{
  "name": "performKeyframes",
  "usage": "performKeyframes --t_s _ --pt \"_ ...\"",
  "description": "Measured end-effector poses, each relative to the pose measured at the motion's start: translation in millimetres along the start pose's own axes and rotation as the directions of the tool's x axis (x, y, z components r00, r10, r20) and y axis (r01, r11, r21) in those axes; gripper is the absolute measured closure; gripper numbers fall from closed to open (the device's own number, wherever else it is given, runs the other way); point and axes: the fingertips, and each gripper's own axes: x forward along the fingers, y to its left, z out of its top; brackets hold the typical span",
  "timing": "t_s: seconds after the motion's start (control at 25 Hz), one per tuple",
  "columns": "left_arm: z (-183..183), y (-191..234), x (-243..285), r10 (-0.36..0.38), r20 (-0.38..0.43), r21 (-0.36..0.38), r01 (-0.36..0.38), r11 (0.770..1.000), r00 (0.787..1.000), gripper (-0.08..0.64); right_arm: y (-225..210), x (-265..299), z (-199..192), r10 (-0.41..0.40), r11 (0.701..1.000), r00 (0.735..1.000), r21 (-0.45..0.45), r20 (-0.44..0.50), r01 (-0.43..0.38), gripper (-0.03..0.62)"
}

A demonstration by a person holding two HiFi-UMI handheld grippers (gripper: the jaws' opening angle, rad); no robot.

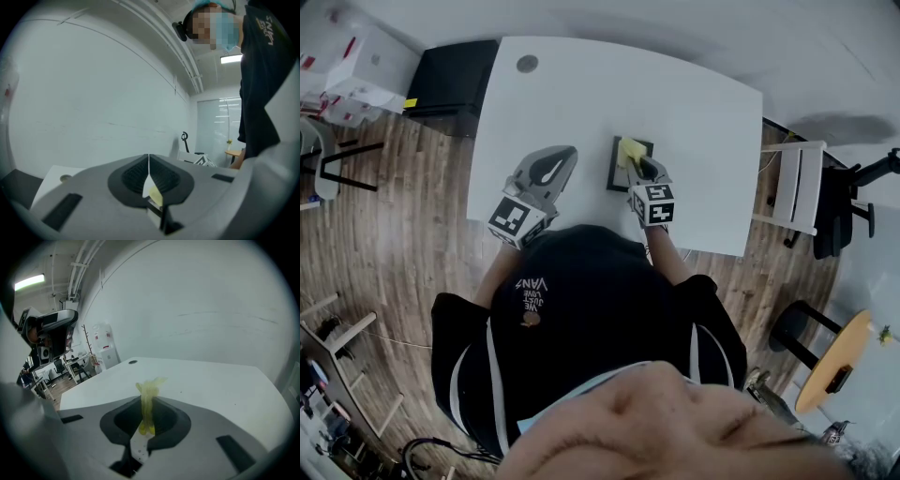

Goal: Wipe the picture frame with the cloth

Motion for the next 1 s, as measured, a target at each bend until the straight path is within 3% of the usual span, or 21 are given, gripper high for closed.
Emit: performKeyframes --t_s 0.44,1.0 --pt "-6.0 2.9 -5.0 0.021 -0.016 -0.001 -0.021 1.0 1.0 0.543 8.4 25.8 -0.8 0.039 0.999 0.998 -0.016 -0.044 -0.04 0.549" --pt "-3.4 -0.2 -5.5 0.004 -0.021 0.003 -0.004 1.0 1.0 0.543 4.5 40.7 -13.3 0.028 1.0 0.99 -0.006 -0.136 -0.029 0.548"
